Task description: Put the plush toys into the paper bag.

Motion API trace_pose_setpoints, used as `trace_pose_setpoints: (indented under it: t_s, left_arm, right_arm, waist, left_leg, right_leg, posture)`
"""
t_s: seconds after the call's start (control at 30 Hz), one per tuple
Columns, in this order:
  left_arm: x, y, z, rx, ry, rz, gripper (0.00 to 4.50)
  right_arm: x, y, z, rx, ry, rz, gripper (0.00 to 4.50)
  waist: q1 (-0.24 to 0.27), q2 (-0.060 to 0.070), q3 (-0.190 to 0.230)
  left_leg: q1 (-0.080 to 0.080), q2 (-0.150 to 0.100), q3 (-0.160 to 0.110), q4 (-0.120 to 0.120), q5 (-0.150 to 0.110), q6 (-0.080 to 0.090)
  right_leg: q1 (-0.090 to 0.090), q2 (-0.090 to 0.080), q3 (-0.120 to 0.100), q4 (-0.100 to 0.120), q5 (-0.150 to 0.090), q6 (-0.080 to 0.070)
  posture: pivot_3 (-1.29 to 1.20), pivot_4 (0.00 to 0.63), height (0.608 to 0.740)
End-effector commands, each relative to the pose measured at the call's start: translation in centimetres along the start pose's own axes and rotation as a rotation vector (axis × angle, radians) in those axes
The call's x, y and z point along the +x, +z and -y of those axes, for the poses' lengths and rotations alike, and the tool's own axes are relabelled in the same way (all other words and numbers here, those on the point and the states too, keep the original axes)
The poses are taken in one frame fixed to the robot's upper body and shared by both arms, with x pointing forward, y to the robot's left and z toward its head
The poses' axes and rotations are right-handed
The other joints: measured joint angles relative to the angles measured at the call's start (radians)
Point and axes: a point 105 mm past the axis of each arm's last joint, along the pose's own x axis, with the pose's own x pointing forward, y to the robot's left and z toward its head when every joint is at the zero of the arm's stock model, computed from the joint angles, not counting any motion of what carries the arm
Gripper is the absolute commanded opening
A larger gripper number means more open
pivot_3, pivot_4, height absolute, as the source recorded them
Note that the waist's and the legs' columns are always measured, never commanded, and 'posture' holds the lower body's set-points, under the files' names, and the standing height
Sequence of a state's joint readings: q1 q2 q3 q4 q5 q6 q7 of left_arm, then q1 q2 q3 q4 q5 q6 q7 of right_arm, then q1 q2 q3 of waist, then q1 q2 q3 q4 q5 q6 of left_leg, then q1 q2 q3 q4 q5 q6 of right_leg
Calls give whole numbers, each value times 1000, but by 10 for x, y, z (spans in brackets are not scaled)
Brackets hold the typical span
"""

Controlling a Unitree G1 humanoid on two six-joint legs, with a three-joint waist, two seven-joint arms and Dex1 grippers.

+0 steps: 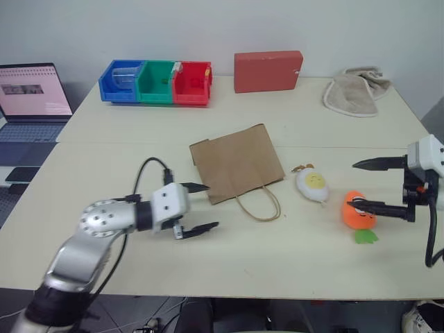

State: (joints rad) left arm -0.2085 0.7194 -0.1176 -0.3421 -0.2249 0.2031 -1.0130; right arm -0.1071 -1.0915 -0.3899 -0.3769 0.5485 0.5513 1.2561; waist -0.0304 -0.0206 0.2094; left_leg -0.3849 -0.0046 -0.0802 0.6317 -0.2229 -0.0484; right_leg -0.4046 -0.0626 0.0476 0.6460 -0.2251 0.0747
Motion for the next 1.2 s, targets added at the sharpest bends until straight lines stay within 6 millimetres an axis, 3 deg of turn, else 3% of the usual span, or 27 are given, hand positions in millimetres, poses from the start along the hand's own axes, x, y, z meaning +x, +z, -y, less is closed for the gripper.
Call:
trace_pose_setpoints:
  t_s: [0.03, 0.17, 0.4, 0.5, 0.9, 1.2]
  left_arm:
    - [32, 3, 8, 46, -61, 46, 4433]
    - [60, 0, 17, 86, -125, 76, 4433]
    - [89, 6, 9, 122, -130, 149, 4433]
    - [98, 8, 8, 138, -152, 167, 3890]
    - [110, 1, 14, 167, -206, 155, 108]
    - [99, 27, 0, 122, -187, 243, 26]
  right_arm:
    - [4, 8, -21, 16, 3, 13, 4500]
    - [9, 1, -35, 66, -11, 1, 4500]
    - [14, -1, -52, 123, -29, 26, 4500]
    - [15, -3, -58, 132, -30, 21, 4500]
    - [16, 4, -60, 138, -45, 41, 4500]
    - [23, 1, -58, 176, -87, 59, 4500]
  waist:
    - [3, 0, 0]
    - [7, -1, 0]
    - [4, -1, 0]
    - [5, -1, 0]
    - [5, -1, 0]
    - [5, -1, 0]
  left_leg:
    - [0, 0, 0, 0, 0, 0]
    - [-5, -1, -2, 3, 0, 0]
    - [-7, 0, -3, 7, 0, 0]
    - [-10, -1, -4, 11, 0, 0]
    - [-12, -1, -6, 13, 0, 0]
    - [-13, -2, -7, 13, 0, 0]
  right_leg:
    - [0, 0, 0, 0, 0, 0]
    - [-1, 0, 0, -2, 1, 2]
    - [-1, 1, 0, -1, 2, 2]
    - [-1, 2, 0, -1, 2, 3]
    - [-1, 2, 0, -2, 3, 4]
    - [-1, 2, -1, -2, 3, 4]
  posture:
    - [0, 150, 740]
    - [0, 150, 740]
    - [0, 150, 740]
    - [0, 150, 740]
    - [0, 150, 740]
    - [0, 150, 740]
